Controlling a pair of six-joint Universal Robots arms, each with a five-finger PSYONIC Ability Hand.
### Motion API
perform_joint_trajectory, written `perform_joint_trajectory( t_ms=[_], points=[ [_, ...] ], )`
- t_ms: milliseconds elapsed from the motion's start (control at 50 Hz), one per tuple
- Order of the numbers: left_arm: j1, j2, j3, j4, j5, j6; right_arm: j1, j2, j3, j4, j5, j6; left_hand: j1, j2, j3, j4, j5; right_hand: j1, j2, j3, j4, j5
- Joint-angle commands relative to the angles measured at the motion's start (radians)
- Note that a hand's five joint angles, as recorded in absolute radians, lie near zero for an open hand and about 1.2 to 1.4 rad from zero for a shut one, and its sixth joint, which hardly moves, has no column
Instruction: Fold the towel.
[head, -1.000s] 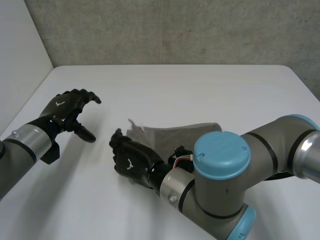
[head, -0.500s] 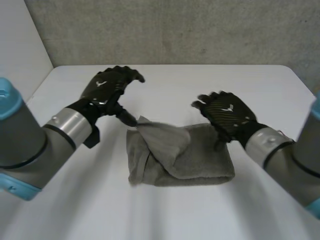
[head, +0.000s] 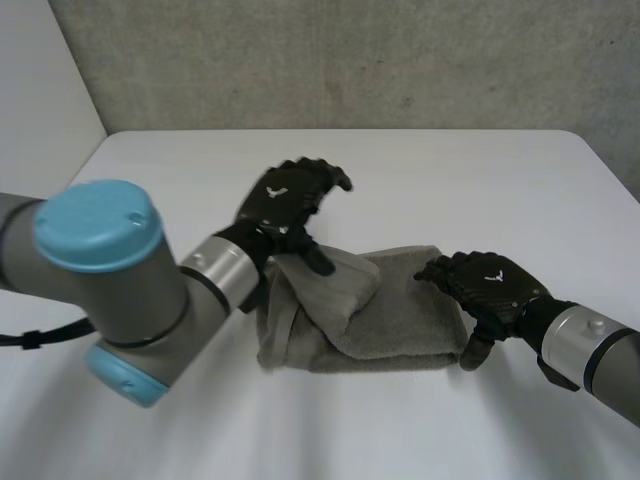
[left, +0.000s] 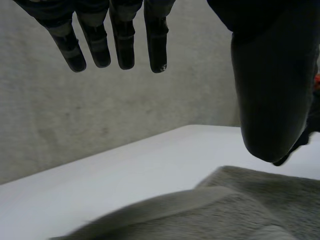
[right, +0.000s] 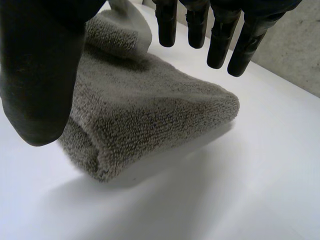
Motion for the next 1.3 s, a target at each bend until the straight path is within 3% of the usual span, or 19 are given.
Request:
perform_joint_trajectory(
  t_ms=[20, 220, 340, 380, 500, 540, 640, 880, 1120, 1180, 1240, 1280, 1300],
  points=[
    [-0.096, -0.123, 0.11, -0.006, -0.004, 0.004, 0.004, 0.0, 0.005, -0.002, 0.031, -0.038, -0.044, -0.026, -0.049, -0.055, 0.008, -0.056, -0.071, -0.052, -0.07, -0.06],
    [-0.145, -0.359, 0.322, -0.009, -0.154, 0.073, -0.007, -0.002, 0.021, -0.006, 0.083, -0.09, -0.044, -0.026, -0.049, -0.055, 0.008, -0.056, -0.071, -0.052, -0.07, -0.06],
    [-0.149, -0.433, 0.363, -0.012, -0.166, 0.139, -0.008, -0.005, 0.03, -0.01, 0.082, -0.096, -0.011, 0.006, -0.049, -0.055, 0.041, -0.056, -0.071, -0.052, -0.07, -0.06],
    [-0.156, -0.453, 0.363, -0.018, -0.181, 0.154, -0.011, -0.006, 0.033, -0.011, 0.082, -0.097, 0.187, 0.205, -0.049, -0.055, 0.239, -0.056, -0.071, -0.052, -0.07, -0.06],
    [-0.17, -0.455, 0.359, -0.025, -0.211, 0.159, -0.011, -0.006, 0.033, -0.011, 0.079, -0.099, 0.467, 0.485, -0.049, -0.055, 0.519, -0.056, -0.071, -0.052, -0.07, -0.06],
    [-0.169, -0.444, 0.35, -0.023, -0.218, 0.16, -0.013, -0.006, 0.033, -0.011, 0.076, -0.099, 0.751, 0.768, -0.049, -0.055, 0.803, -0.056, -0.071, -0.052, -0.07, -0.06],
    [-0.169, -0.381, 0.314, -0.017, -0.229, 0.192, -0.011, -0.006, 0.036, -0.011, 0.069, -0.099, 0.978, 0.995, -0.049, -0.055, 1.03, -0.056, -0.071, -0.052, -0.07, -0.06],
    [-0.144, -0.211, 0.165, -0.003, -0.26, 0.219, -0.008, -0.009, 0.037, -0.01, 0.065, -0.099, 0.96, 0.978, -0.049, -0.055, 1.012, -0.056, -0.071, -0.052, -0.07, -0.06],
    [-0.03, -0.017, -0.169, -0.002, -0.251, 0.225, 0.004, -0.025, 0.037, 0.0, 0.065, -0.126, 0.94, 0.958, -0.049, -0.055, 0.992, -0.056, -0.071, -0.052, -0.07, -0.06],
    [-0.007, 0.024, -0.236, -0.003, -0.251, 0.223, 0.007, -0.025, 0.039, 0.0, 0.063, -0.13, 0.849, 0.867, -0.049, -0.055, 0.901, -0.056, -0.071, -0.052, -0.07, -0.06],
    [0.005, 0.062, -0.292, -0.005, -0.251, 0.223, 0.007, -0.025, 0.039, -0.002, 0.063, -0.131, 0.664, 0.682, -0.049, -0.055, 0.716, -0.056, -0.071, -0.052, -0.07, -0.06],
    [0.006, 0.098, -0.328, -0.011, -0.251, 0.222, 0.016, -0.023, 0.039, -0.003, 0.054, -0.139, 0.424, 0.442, -0.049, -0.055, 0.476, -0.056, -0.071, -0.052, -0.07, -0.06],
    [0.006, 0.098, -0.329, -0.011, -0.251, 0.222, 0.016, -0.023, 0.039, -0.003, 0.054, -0.139, 0.423, 0.441, -0.049, -0.055, 0.475, -0.056, -0.071, -0.052, -0.07, -0.06]
  ],
)
